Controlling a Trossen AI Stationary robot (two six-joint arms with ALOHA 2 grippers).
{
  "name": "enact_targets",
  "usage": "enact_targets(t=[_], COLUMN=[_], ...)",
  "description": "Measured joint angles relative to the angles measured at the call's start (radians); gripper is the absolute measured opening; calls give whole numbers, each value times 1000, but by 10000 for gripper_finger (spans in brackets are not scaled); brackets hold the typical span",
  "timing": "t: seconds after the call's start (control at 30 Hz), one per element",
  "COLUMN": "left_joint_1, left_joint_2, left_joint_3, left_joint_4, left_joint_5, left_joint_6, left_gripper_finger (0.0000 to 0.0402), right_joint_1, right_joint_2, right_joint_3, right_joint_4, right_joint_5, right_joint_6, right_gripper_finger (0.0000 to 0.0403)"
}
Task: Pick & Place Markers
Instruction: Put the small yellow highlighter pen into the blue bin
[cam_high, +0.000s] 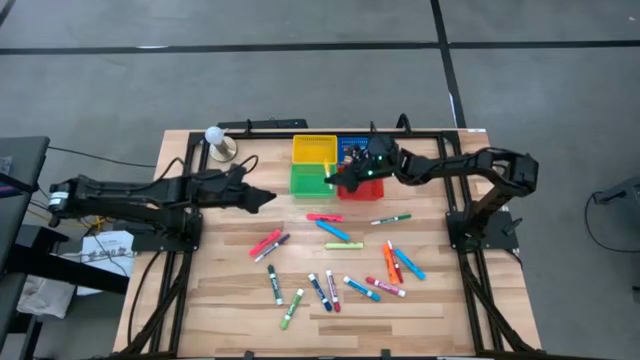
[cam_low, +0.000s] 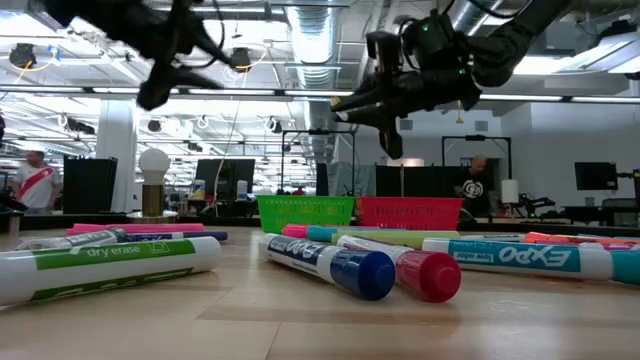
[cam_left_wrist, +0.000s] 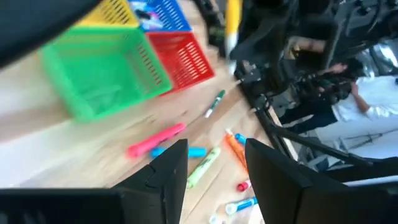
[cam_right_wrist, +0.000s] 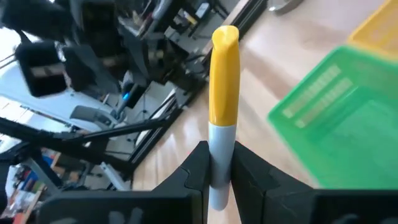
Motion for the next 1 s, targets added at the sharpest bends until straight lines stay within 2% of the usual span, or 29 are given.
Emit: enact_targets(t=[0.2,0.4,0.53,0.7,0.83,1.0], left_joint_1=[0,0,0,0,0,1], left_joint_2=[-79,-106,-108,-108,-108,-108], left_joint_3=[-139,-213,-247,-256,-256,-256], left_joint_4=[8,25,28,37,78,142], left_joint_5=[-2,-6,-13,-44,-75,-78], left_joint_6=[-71,-66,-64,-4,95,240], left_gripper_finger=[160,160,160,158,158,158], right_joint_1=[-89,-154,-183,-201,-215,-232], right_joint_2=[-9,-9,-8,-8,-8,-8], right_joint_3=[16,135,247,375,444,459], right_joint_4=[-83,-367,-596,-844,-966,-1025], right_joint_5=[-30,-22,47,203,296,371], right_joint_6=[-87,-275,-414,-580,-683,-773], right_gripper_finger=[44,41,42,45,41,43])
